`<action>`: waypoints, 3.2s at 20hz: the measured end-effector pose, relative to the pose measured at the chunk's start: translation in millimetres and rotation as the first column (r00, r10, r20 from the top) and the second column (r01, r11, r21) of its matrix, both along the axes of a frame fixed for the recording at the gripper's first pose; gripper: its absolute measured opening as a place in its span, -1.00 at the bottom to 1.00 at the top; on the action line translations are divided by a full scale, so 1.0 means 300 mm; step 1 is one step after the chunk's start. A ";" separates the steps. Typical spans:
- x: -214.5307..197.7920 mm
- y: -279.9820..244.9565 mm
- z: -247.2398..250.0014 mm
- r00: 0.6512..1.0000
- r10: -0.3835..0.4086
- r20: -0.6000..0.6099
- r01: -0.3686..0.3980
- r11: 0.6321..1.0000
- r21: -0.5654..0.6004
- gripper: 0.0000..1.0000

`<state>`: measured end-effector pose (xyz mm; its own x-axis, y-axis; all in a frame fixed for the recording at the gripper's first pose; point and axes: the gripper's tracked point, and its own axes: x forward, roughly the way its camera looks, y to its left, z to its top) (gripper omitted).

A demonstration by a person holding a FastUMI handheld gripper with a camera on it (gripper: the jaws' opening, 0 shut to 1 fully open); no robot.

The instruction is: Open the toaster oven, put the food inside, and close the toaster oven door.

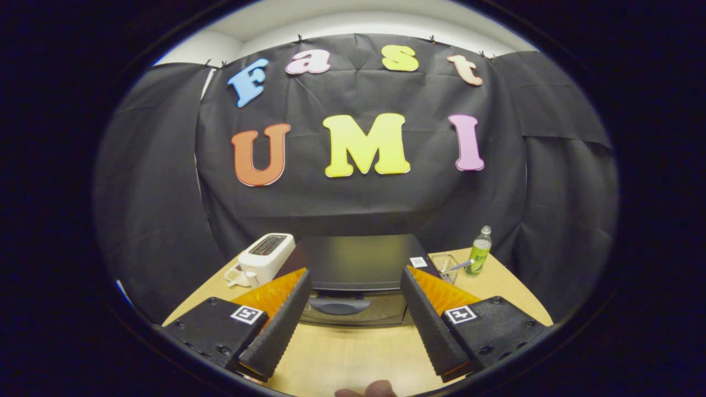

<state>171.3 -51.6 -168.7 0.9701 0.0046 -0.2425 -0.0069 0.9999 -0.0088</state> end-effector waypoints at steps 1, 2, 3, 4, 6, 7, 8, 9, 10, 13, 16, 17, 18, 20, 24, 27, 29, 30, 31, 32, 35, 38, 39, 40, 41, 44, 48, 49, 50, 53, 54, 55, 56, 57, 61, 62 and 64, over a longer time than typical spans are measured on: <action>0.046 0.002 -0.040 1.000 0.007 -0.018 -0.006 1.000 0.004 1.00; 0.089 0.004 -0.075 0.999 0.012 -0.033 -0.011 1.000 0.011 1.00; 0.133 0.004 -0.119 0.998 0.013 -0.055 -0.012 1.000 0.019 1.00; 0.165 0.004 -0.148 0.998 0.013 -0.069 -0.012 1.000 0.022 1.00; 0.226 0.007 -0.214 0.995 0.018 -0.101 -0.017 1.000 0.013 1.00; 0.250 0.009 -0.242 0.994 0.021 -0.110 -0.020 1.000 0.008 1.00; 0.274 0.011 -0.263 0.992 0.021 -0.123 -0.022 1.000 -0.003 1.00; 0.290 0.015 -0.282 0.991 0.024 -0.128 -0.025 1.000 -0.009 1.00; 0.302 0.018 -0.295 0.991 0.023 -0.135 -0.025 1.000 -0.016 1.00; 0.313 0.008 -0.319 0.991 0.001 -0.132 -0.011 0.997 -0.078 1.00; 0.299 0.009 -0.336 0.992 -0.008 -0.127 -0.011 0.988 -0.153 1.00; 0.293 0.005 -0.361 0.989 -0.013 -0.147 -0.011 0.987 -0.161 1.00; 0.283 0.006 -0.359 0.990 -0.009 -0.140 -0.007 0.994 -0.109 1.00; 0.248 0.009 -0.374 0.987 -0.013 -0.161 0.005 0.999 -0.051 1.00; 0.171 0.012 -0.419 0.980 -0.008 -0.200 -0.002 0.999 -0.050 1.00; 0.087 0.009 -0.463 0.975 -0.017 -0.224 0.000 0.997 -0.076 1.00; 0.040 0.008 -0.498 0.969 -0.025 -0.244 0.005 0.997 -0.081 1.00; 0.016 0.008 -0.512 0.966 -0.024 -0.256 0.004 0.997 -0.080 1.00; -0.007 0.007 -0.536 0.962 -0.024 -0.272 0.002 0.997 -0.080 1.00; -0.032 0.005 -0.556 0.958 -0.025 -0.287 0.003 0.997 -0.079 1.00; -0.089 -0.023 -0.640 0.936 -0.044 -0.348 0.018 0.997 -0.076 1.00; -0.121 -0.047 -0.689 0.921 -0.044 -0.386 0.013 0.996 -0.084 1.00; -0.134 -0.051 -0.699 0.918 -0.044 -0.393 0.009 0.996 -0.088 1.00; -0.149 -0.056 -0.699 0.915 -0.043 -0.402 0.008 0.996 -0.089 1.00; -0.170 -0.057 -0.692 0.914 -0.038 -0.405 0.004 0.996 -0.086 1.00; -0.232 -0.075 -0.631 0.924 -0.035 -0.381 0.001 0.996 -0.088 1.00; -0.120 -0.056 -0.513 0.953 -0.020 -0.303 -0.012 0.995 -0.102 1.00; -0.055 -0.041 -0.495 0.957 -0.020 -0.291 -0.009 0.995 -0.098 1.00; -0.004 -0.032 -0.492 0.957 -0.018 -0.288 -0.013 0.994 -0.104 1.00; 0.053 -0.009 -0.541 0.943 -0.003 -0.333 -0.037 0.993 -0.111 1.00; 0.047 -0.010 -0.552 0.942 -0.003 -0.335 -0.034 0.994 -0.104 1.00; 0.031 -0.018 -0.569 0.938 -0.003 -0.347 -0.034 0.994 -0.101 1.00; 0.011 -0.023 -0.589 0.933 -0.004 -0.361 -0.035 0.994 -0.101 1.00; -0.002 -0.025 -0.610 0.927 -0.007 -0.374 -0.034 0.994 -0.103 1.00; -0.068 -0.022 -0.687 0.904 -0.008 -0.428 -0.030 0.996 -0.081 1.00; -0.094 -0.022 -0.679 0.902 -0.005 -0.432 -0.031 0.997 -0.076 1.00; -0.133 -0.017 -0.613 0.906 0.022 -0.423 -0.049 0.997 -0.054 1.00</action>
<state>131.4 -56.7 -352.6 0.7765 0.0090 -0.6300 -0.0594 0.9965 -0.0590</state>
